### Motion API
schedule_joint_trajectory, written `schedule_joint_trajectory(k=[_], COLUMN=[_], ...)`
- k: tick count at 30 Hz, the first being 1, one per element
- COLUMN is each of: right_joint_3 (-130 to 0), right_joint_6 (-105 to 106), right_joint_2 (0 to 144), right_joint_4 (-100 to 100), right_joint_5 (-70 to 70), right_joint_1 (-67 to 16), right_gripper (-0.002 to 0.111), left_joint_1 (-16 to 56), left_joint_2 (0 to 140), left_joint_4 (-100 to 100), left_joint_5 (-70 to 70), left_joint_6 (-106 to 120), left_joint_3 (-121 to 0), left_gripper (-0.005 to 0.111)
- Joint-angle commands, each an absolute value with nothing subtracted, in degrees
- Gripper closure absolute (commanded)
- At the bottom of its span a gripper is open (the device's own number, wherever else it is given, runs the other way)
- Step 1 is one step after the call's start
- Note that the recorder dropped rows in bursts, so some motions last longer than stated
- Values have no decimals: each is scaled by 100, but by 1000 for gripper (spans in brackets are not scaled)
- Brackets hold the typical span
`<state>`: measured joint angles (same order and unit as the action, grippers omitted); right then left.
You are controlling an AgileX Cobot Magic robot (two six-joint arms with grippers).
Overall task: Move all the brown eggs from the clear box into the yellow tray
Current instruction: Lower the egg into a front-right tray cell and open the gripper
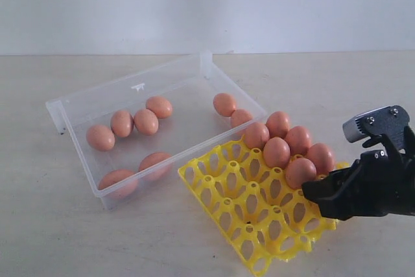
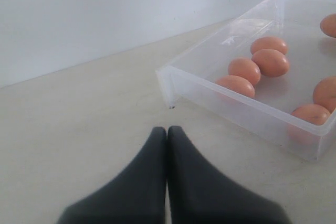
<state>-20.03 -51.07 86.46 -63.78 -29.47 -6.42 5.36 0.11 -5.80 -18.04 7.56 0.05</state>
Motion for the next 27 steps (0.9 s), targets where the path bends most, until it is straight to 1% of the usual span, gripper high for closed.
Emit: schedule_joint_trajectory(k=[1, 10, 11, 12, 14, 17, 19, 21, 24, 27], right_joint_3=[-2128, -2488, -2488, -2488, -2498, -2601, -2579, -2490, -2366, -2499], right_joint_6=[-5043, -5800, -6060, -6746, -7473, -9383, -10093, -10145, -10122, -9709], right_joint_2=[8508, 7405, 7246, 6983, 6783, 6600, 6584, 6584, 6595, 6595], right_joint_4=[-6321, -6330, -6354, -6715, -7706, -9783, -9995, -9995, -9995, -9995], right_joint_5=[-2936, -3009, -2930, -2735, -2644, -2927, -3248, -3285, -2302, -1806], right_joint_1=[-654, -654, -654, -654, -654, -654, -641, -654, -654, -812], right_gripper=[50, 52, 56, 76, 106, 109, 109, 109, 109, 109], left_joint_1=[532, 532, 532, 532, 532, 532, 532, 532, 532, 532], left_joint_2=[0, 0, 0, 0, 0, 0, 0, 0, 0, 0], left_joint_4=[-536, -536, -536, -536, -536, -536, -536, -536, -536, -536], left_joint_5=[-1756, -1756, -1756, -1756, -1756, -1756, -1756, -1756, -1756, -1756], left_joint_6=[758, 758, 758, 758, 758, 758, 758, 758, 758, 758], left_joint_3=[0, 0, 0, 0, 0, 0, 0, 0, 0, 0], left_gripper=[111, 111, 111, 111, 111, 111, 111, 111, 111, 111])
